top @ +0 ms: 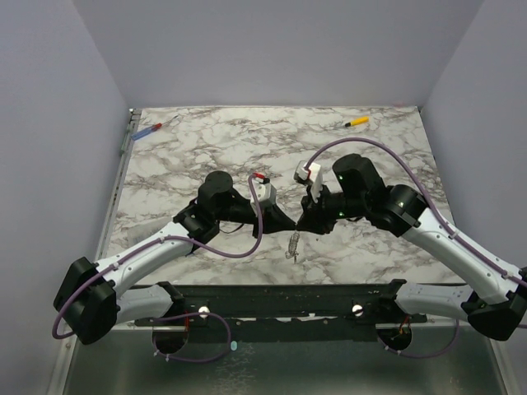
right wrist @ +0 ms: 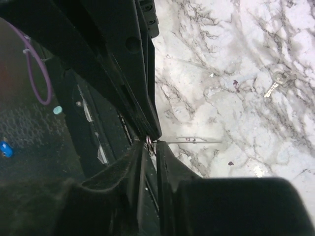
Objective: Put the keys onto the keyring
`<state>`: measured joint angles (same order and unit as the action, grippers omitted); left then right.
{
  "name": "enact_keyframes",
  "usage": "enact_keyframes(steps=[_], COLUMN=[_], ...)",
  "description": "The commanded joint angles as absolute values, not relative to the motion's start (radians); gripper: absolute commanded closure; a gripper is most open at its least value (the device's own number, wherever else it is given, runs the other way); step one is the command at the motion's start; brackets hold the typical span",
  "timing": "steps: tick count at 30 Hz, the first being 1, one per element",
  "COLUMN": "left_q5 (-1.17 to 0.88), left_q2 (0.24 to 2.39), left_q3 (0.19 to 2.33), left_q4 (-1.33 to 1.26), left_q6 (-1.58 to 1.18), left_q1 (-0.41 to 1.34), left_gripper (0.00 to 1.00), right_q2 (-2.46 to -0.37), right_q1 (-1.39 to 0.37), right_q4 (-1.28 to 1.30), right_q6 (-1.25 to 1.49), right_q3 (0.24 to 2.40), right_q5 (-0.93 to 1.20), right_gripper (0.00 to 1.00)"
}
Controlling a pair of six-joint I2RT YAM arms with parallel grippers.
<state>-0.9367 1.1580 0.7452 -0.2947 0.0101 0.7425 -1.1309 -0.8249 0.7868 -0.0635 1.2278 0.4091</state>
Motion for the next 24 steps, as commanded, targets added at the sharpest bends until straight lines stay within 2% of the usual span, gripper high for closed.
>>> enact_keyframes(steps=[1,2,3,6,11,19,24], left_q5=[-0.885,-0.873,-0.86,-0.834,-0.821,-0.842,-0.866], left_q2=[1.119,1.106,1.094,1.056,0.989,0.904,0.883], left_q3=[0.731,0.728,0.725,0.712,0.673,0.582,0.529], left_q4=[-0.319,-0.321,-0.323,-0.338,-0.422,-0.676,-0.871], left_q6=[0.017,0.023,0.026,0.029,0.005,-0.139,-0.251], left_q1=[0.75,0.75,0.749,0.745,0.731,0.712,0.711], left_gripper=[1.0,1.0,1.0,1.0,1.0,1.0,1.0], right_q2=[-1.086,-1.071,-1.051,-0.969,-0.778,-0.588,-0.532], right_q1=[-0.83,-0.83,-0.83,-0.83,-0.83,-0.83,-0.83], right_q4=[0.702,0.685,0.666,0.585,0.339,0.04,-0.145], right_q6=[-0.046,-0.038,-0.031,-0.005,-0.006,-0.095,-0.117], right_q3=[1.241,1.235,1.227,1.183,1.019,0.75,0.616], right_q5=[0.373,0.355,0.329,0.199,0.086,0.337,0.455], right_gripper=[0.56,0.43,0.33,0.23,0.22,0.23,0.3])
